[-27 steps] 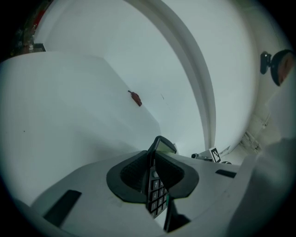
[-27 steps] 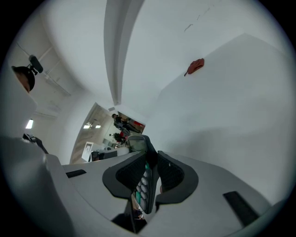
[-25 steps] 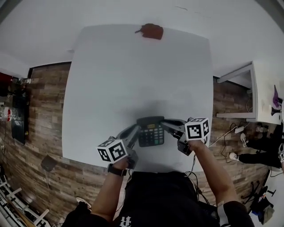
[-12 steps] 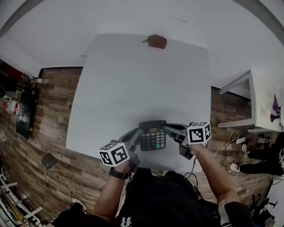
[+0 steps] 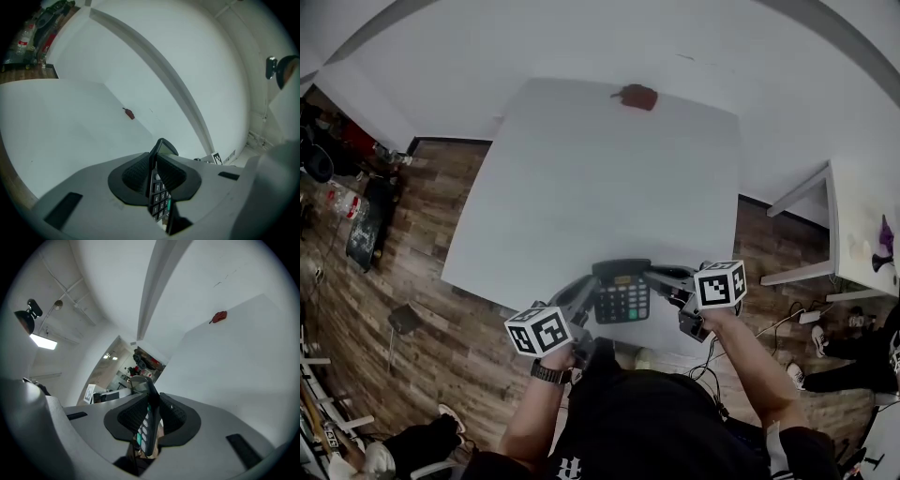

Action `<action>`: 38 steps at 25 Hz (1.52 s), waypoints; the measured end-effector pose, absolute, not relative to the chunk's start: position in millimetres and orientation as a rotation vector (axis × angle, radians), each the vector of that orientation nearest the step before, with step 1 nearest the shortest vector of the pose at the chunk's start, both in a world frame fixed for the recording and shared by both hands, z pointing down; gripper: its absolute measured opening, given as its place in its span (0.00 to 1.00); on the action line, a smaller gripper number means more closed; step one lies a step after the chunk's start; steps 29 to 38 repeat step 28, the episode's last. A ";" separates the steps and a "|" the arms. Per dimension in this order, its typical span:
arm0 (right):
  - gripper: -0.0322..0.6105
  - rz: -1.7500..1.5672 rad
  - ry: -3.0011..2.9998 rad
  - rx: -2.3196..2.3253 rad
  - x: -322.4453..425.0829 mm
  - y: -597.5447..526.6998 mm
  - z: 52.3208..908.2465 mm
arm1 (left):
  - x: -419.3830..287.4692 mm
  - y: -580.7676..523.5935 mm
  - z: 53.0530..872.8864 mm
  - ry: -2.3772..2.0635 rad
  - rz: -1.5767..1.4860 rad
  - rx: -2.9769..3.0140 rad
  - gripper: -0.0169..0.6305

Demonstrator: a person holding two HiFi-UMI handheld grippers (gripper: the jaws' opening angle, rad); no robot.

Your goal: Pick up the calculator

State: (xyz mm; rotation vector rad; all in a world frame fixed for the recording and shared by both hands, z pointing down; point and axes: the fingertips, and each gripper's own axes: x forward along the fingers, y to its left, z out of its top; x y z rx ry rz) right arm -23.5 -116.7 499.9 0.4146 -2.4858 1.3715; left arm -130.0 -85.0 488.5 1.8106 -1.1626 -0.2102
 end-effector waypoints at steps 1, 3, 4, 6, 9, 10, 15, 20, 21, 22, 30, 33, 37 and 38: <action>0.18 1.356 -2.496 0.411 -17.5 -108.6 497.2 | -123.6 -76.1 485.9 -1.168 -0.216 1.817 0.11; 0.17 1.321 -2.523 0.402 -1.5 -87.5 493.7 | -107.2 -53.9 482.0 -1.184 -0.226 1.836 0.11; 0.17 1.306 -2.535 0.397 6.4 -76.9 492.2 | -99.1 -43.0 480.2 -1.193 -0.230 1.846 0.11; 0.17 1.295 -2.546 0.388 13.8 -67.0 486.7 | -91.6 -32.7 474.0 -1.208 -0.236 1.855 0.11; 0.17 1.306 -2.546 0.381 8.3 -73.8 474.5 | -97.0 -38.6 461.6 -1.214 -0.239 1.850 0.11; 0.17 1.307 -2.547 0.380 8.0 -73.9 471.9 | -97.3 -38.4 459.1 -1.215 -0.241 1.849 0.11; 0.17 1.304 -2.552 0.374 15.5 -62.0 467.8 | -89.5 -25.6 453.4 -1.226 -0.240 1.851 0.11; 0.17 1.305 -2.551 0.364 16.6 -58.9 464.6 | -88.2 -22.4 449.5 -1.235 -0.236 1.844 0.11; 0.17 1.305 -2.550 0.363 16.5 -58.5 463.9 | -88.4 -21.9 448.8 -1.236 -0.236 1.843 0.11; 0.17 1.306 -2.550 0.362 16.3 -58.0 463.2 | -88.5 -21.4 448.1 -1.236 -0.236 1.842 0.11; 0.17 1.306 -2.548 0.356 21.6 -56.0 459.1 | -82.7 -19.1 443.1 -1.237 -0.237 1.839 0.11; 0.17 1.306 -2.548 0.356 21.6 -56.0 459.1 | -82.7 -19.1 443.1 -1.237 -0.237 1.839 0.11; 0.17 1.306 -2.548 0.356 21.6 -56.0 459.1 | -82.7 -19.1 443.1 -1.237 -0.237 1.839 0.11; 0.17 1.306 -2.548 0.356 21.6 -56.0 459.1 | -82.7 -19.1 443.1 -1.237 -0.237 1.839 0.11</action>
